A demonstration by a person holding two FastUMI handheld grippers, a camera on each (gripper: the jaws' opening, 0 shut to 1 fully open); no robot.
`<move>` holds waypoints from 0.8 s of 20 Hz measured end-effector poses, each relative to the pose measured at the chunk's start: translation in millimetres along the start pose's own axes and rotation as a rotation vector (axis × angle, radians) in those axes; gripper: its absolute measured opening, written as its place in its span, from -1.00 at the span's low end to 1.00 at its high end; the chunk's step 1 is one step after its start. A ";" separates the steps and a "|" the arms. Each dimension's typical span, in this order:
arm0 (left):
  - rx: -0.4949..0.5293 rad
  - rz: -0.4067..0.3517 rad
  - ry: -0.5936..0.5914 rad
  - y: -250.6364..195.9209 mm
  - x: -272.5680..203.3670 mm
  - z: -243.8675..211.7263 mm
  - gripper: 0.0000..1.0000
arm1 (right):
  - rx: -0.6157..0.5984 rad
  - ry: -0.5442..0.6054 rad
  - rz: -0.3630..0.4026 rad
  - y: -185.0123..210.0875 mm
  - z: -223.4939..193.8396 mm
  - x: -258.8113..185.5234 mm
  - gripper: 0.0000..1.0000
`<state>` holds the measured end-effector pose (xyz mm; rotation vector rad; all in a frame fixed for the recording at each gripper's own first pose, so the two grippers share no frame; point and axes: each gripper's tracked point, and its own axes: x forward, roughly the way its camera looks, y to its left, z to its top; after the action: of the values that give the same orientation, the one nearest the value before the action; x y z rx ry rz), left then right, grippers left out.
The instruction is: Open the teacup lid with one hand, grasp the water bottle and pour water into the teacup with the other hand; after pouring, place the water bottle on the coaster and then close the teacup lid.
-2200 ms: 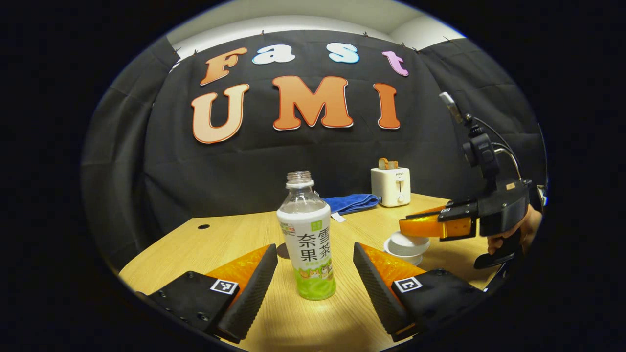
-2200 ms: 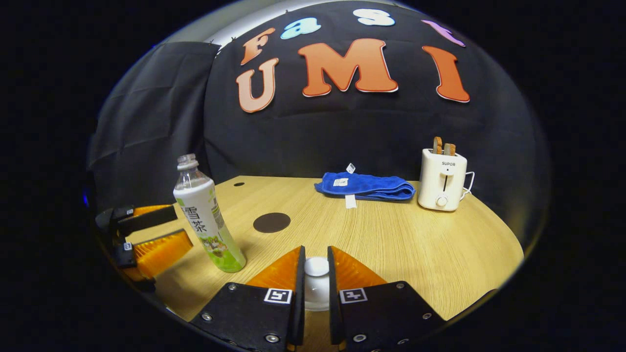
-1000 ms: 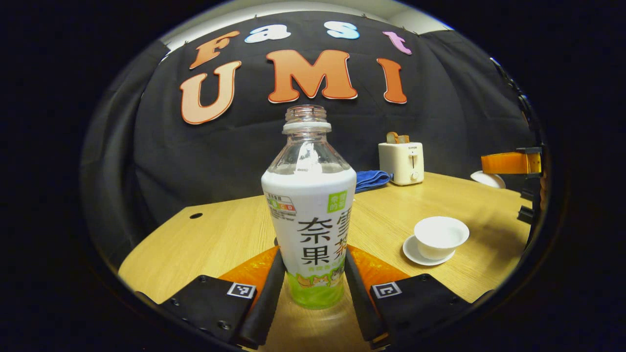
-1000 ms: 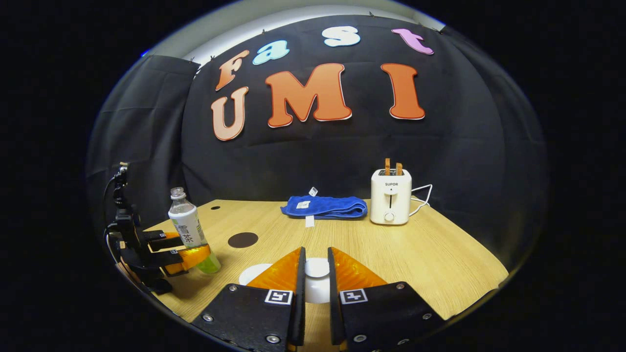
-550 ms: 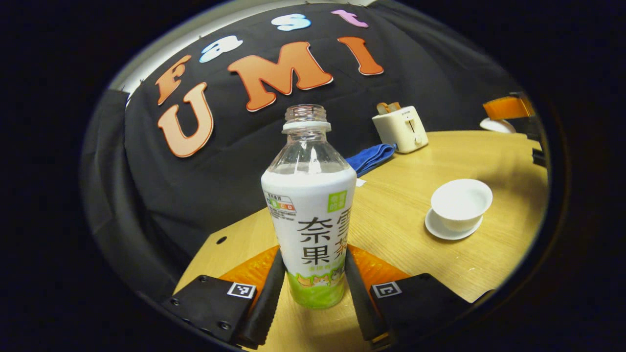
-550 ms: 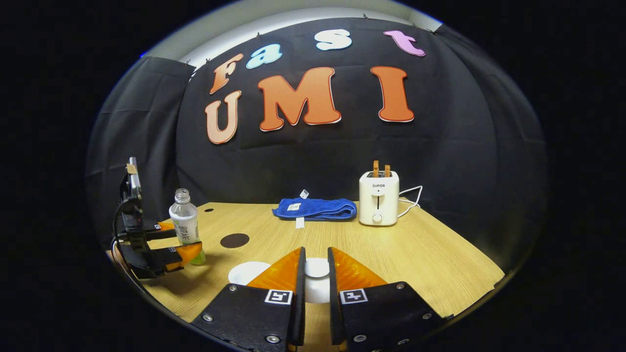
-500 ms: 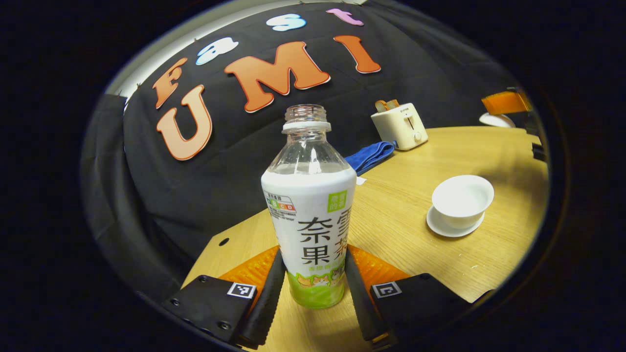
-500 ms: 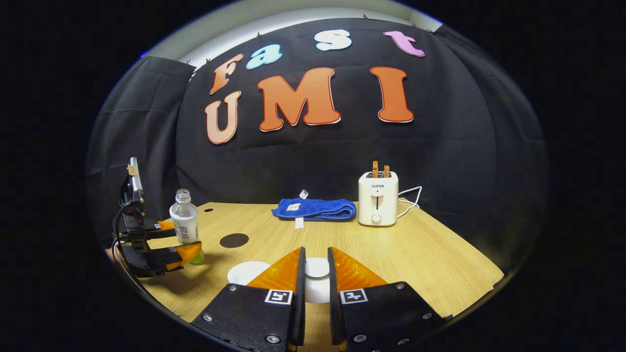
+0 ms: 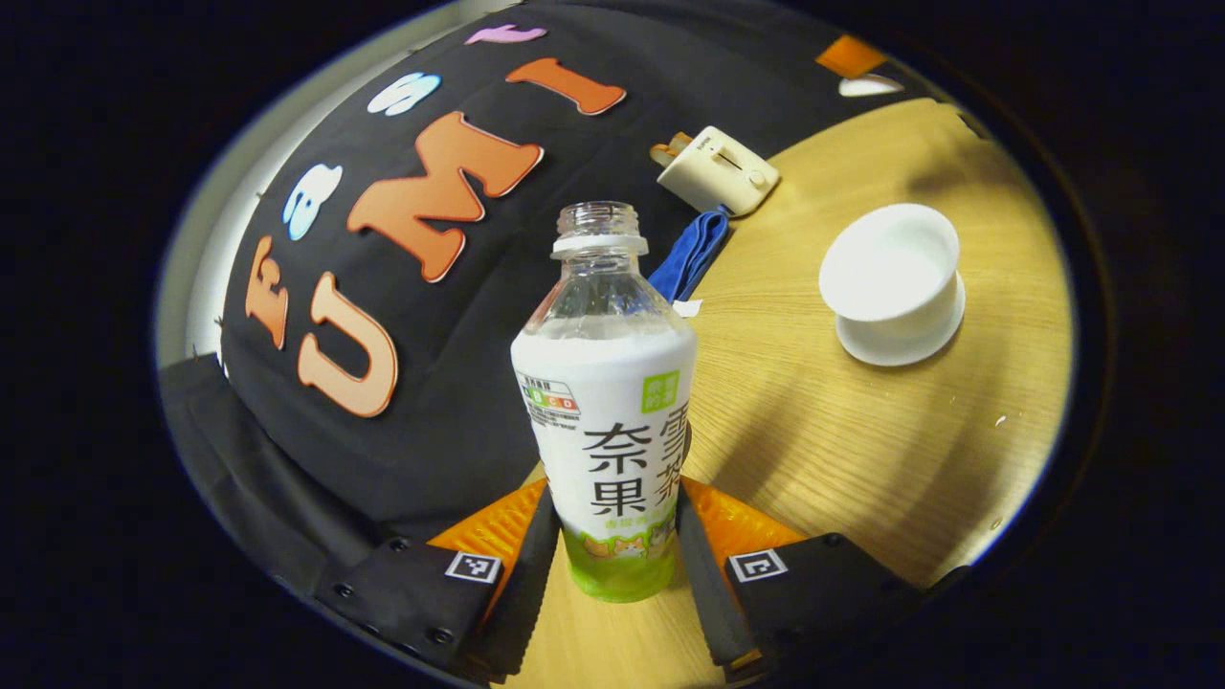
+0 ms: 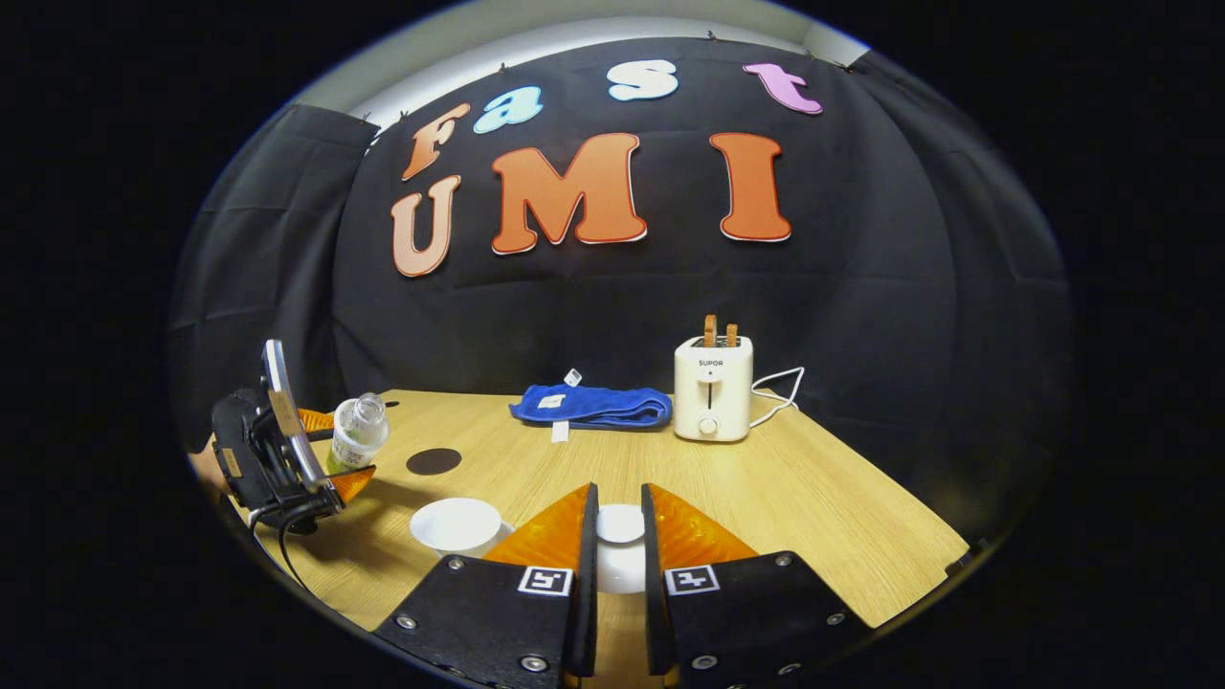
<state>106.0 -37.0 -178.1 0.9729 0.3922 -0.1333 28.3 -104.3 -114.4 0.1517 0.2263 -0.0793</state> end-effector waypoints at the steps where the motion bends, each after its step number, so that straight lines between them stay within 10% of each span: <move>1: 0.035 -0.005 -0.003 -1.4 0.8 0.8 0.43 | 0.000 0.001 -0.004 -2.0 -0.9 -0.1 -0.58; 16: 0.525 -0.032 -0.039 3.3 5.9 30.5 0.39 | -0.018 0.016 0.008 -8.0 -9.0 -0.5 -0.58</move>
<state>120.4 -60.0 -162.6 1.4792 0.3431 -0.2931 25.0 -110.8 -124.1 0.1352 0.2421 -0.0680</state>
